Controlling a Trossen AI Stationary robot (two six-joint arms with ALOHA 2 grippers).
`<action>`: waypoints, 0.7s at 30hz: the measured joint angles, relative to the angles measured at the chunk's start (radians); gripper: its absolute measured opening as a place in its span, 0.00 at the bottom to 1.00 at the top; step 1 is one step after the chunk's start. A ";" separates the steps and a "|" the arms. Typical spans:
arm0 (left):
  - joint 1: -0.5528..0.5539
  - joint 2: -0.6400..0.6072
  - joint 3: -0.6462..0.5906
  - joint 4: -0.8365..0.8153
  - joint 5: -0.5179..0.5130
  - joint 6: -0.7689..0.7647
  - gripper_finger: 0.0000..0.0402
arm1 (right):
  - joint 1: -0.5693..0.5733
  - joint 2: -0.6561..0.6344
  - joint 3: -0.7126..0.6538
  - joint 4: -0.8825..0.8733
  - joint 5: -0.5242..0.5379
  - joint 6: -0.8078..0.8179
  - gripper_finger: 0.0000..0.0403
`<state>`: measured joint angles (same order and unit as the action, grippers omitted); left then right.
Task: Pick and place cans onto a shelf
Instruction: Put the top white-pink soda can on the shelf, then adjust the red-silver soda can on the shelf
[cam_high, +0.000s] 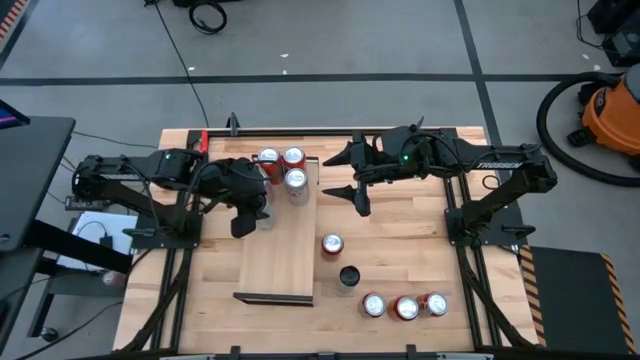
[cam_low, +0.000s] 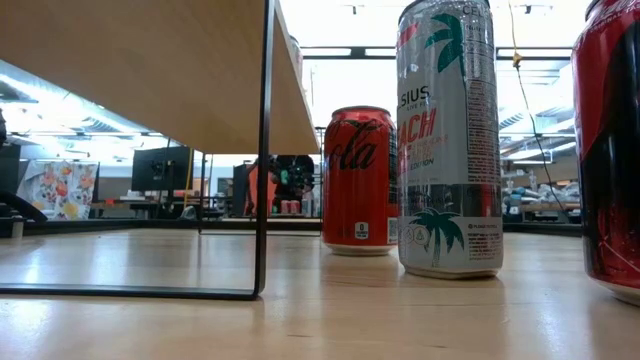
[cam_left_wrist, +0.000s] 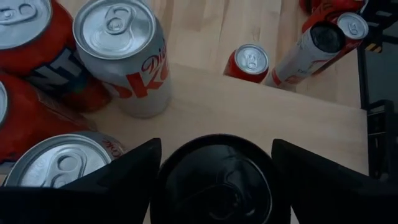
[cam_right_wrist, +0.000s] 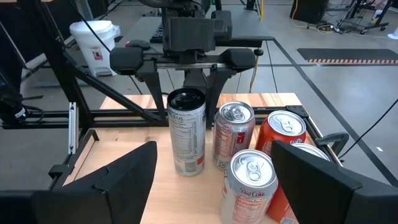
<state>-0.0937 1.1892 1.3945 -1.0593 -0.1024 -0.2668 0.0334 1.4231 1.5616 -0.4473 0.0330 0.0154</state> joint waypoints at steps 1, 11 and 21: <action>0.000 0.000 0.005 -0.001 0.000 0.000 0.79 | 0.000 0.000 0.000 -0.001 0.000 0.000 0.80; 0.000 0.000 0.085 0.001 -0.016 0.054 0.79 | -0.011 0.000 0.000 -0.006 0.000 0.000 0.80; 0.003 -0.001 0.164 0.063 -0.022 0.055 0.79 | -0.009 0.010 0.000 -0.277 -0.110 0.041 0.80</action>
<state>-0.0911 1.1885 1.5582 -0.9962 -0.1243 -0.2118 0.0242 1.4331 1.5616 -0.7248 -0.0767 0.0566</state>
